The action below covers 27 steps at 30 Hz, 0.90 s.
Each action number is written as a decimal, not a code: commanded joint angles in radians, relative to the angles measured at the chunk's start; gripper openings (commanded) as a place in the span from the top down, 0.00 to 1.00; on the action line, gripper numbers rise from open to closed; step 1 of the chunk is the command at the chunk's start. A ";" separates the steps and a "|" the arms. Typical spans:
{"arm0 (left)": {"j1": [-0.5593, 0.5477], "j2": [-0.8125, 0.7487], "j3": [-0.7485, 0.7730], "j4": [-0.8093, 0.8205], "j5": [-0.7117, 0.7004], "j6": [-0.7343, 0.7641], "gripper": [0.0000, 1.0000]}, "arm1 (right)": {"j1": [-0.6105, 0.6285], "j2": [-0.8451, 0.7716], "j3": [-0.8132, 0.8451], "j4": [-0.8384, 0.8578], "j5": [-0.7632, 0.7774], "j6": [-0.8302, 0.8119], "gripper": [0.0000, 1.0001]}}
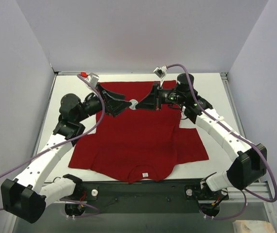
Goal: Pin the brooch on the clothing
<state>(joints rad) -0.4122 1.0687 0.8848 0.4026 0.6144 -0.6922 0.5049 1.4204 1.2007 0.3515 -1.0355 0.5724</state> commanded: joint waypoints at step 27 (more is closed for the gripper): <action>0.009 0.241 0.358 -0.915 0.544 0.543 0.48 | 0.110 0.229 0.450 -1.105 -0.107 -0.816 1.00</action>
<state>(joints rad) -0.3912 1.3022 1.1870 -0.4923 1.1164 -0.1925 0.6041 1.6321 1.5883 -0.6792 -1.1160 -0.1837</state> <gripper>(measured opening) 0.544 0.054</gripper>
